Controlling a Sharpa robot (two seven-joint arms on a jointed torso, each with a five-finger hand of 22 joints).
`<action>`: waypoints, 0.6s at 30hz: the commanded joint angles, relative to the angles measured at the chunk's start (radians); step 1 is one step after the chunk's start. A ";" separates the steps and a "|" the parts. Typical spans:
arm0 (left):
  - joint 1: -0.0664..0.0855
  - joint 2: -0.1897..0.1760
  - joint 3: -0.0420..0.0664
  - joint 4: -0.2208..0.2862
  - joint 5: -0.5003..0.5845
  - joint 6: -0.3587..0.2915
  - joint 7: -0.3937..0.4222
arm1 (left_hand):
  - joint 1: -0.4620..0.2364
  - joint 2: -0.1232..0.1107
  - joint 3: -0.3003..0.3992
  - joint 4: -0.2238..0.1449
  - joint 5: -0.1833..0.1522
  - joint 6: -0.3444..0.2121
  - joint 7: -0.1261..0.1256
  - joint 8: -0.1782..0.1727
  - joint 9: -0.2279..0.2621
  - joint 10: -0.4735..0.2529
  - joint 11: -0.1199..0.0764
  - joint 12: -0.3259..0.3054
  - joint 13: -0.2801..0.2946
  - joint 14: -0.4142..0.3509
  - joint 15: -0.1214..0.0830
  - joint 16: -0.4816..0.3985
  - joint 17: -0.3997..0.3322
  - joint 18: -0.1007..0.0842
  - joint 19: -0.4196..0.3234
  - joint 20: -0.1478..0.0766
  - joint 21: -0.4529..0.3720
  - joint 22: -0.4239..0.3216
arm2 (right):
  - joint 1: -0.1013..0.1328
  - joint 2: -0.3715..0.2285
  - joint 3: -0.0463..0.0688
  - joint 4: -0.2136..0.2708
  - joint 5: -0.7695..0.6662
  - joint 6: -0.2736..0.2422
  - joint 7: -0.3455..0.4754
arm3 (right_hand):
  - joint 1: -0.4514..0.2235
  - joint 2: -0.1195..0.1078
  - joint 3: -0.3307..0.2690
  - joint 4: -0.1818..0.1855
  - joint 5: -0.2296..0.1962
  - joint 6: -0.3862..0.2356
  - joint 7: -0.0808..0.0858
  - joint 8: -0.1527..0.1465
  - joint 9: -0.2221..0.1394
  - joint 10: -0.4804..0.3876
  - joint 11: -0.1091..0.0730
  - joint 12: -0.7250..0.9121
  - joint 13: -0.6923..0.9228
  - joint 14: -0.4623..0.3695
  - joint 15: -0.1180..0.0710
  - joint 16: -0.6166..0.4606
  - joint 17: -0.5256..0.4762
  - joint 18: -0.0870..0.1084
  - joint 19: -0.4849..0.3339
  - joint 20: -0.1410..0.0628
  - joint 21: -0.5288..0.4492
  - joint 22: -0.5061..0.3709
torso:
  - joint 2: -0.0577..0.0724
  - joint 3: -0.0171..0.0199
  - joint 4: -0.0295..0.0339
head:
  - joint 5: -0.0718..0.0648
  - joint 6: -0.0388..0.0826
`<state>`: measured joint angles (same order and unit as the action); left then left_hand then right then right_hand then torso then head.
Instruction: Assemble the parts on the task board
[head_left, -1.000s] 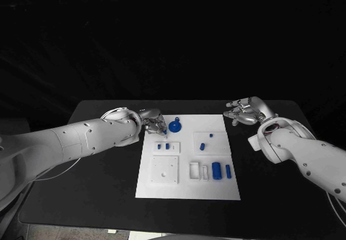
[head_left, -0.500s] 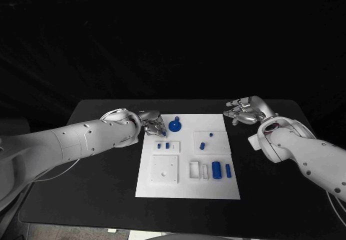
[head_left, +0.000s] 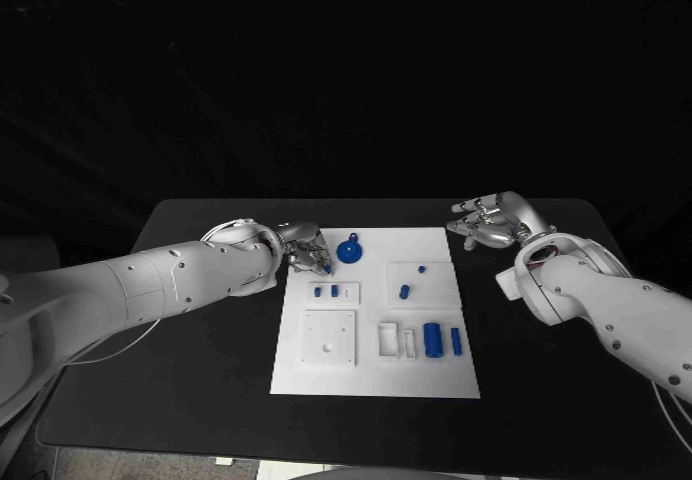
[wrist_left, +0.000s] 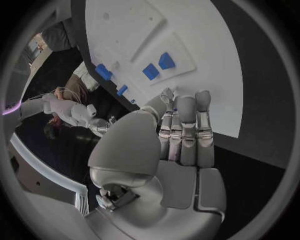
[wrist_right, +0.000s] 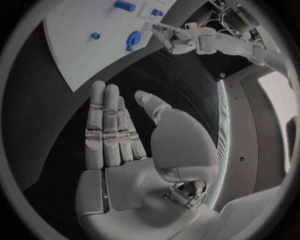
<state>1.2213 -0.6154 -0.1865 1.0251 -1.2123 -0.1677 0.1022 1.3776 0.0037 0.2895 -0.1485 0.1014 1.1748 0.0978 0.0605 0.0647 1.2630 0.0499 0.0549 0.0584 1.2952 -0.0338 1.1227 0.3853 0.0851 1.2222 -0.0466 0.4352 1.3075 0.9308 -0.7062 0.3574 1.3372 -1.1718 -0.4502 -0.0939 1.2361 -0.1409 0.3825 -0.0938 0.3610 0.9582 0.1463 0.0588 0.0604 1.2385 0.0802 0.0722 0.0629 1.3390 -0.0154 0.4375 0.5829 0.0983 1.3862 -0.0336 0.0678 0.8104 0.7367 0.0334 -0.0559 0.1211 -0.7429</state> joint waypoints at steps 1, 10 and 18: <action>-0.004 0.007 0.000 -0.004 -0.002 0.010 0.004 | 0.004 -0.004 -0.002 0.001 0.005 0.003 0.000 0.003 0.001 -0.001 0.001 0.003 0.000 0.003 0.000 -0.006 0.002 0.017 -0.003 -0.005 0.003 0.020 | 0.000 0.001 0.000 0.002 -0.001 0.001 0.006 | 0.000 -0.008 -0.001 0.001 0.003 0.003 0.002 0.002 0.001 -0.008 -0.002 -0.002 -0.001 0.000 0.008 -0.001 -0.001 0.015 -0.001 0.005 0.006 -0.001 | 0.000 0.0004 -0.0002 | 0.000 0.000; -0.008 0.016 0.000 -0.014 -0.002 0.018 0.004 | 0.005 -0.003 -0.001 0.002 0.005 0.002 0.000 0.003 0.001 -0.002 0.002 0.003 0.000 0.003 0.001 -0.006 0.002 0.017 -0.003 -0.005 0.003 0.020 | 0.000 0.001 0.000 0.001 -0.001 0.002 0.006 | 0.000 -0.008 -0.001 0.001 0.003 0.003 0.002 0.002 0.001 -0.008 -0.002 -0.002 -0.001 0.000 0.008 -0.001 -0.001 0.015 -0.001 0.005 0.006 -0.001 | 0.000 0.0006 0.0000 | -0.001 -0.001; -0.008 0.021 0.000 -0.019 -0.002 0.017 0.003 | 0.005 -0.004 0.000 0.002 0.005 0.001 0.000 0.003 0.001 -0.003 0.002 0.003 0.000 0.002 0.001 -0.006 0.003 0.018 -0.003 -0.005 0.003 0.020 | 0.000 0.001 0.000 0.002 -0.001 0.002 0.006 | 0.000 -0.008 -0.001 0.001 0.003 0.003 0.002 0.002 0.001 -0.008 -0.002 -0.002 -0.001 0.000 0.008 -0.001 -0.001 0.015 -0.001 0.005 0.006 -0.001 | 0.000 0.0004 0.0004 | -0.002 0.001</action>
<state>1.2133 -0.5975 -0.1871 1.0056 -1.2123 -0.1620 0.1022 1.3776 0.0038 0.2895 -0.1485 0.1014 1.1748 0.0977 0.0605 0.0645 1.2630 0.0499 0.0549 0.0584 1.2952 -0.0337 1.1227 0.3864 0.0851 1.2222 -0.0466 0.4351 1.3073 0.9308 -0.7059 0.3574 1.3369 -1.1717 -0.4502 -0.0938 1.2361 -0.1409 0.3825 -0.0938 0.3609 0.9582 0.1463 0.0588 0.0604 1.2385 0.0802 0.0722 0.0629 1.3390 -0.0155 0.4375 0.5829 0.0981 1.3862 -0.0337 0.0678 0.8105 0.7367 0.0340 -0.0559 0.1187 -0.7434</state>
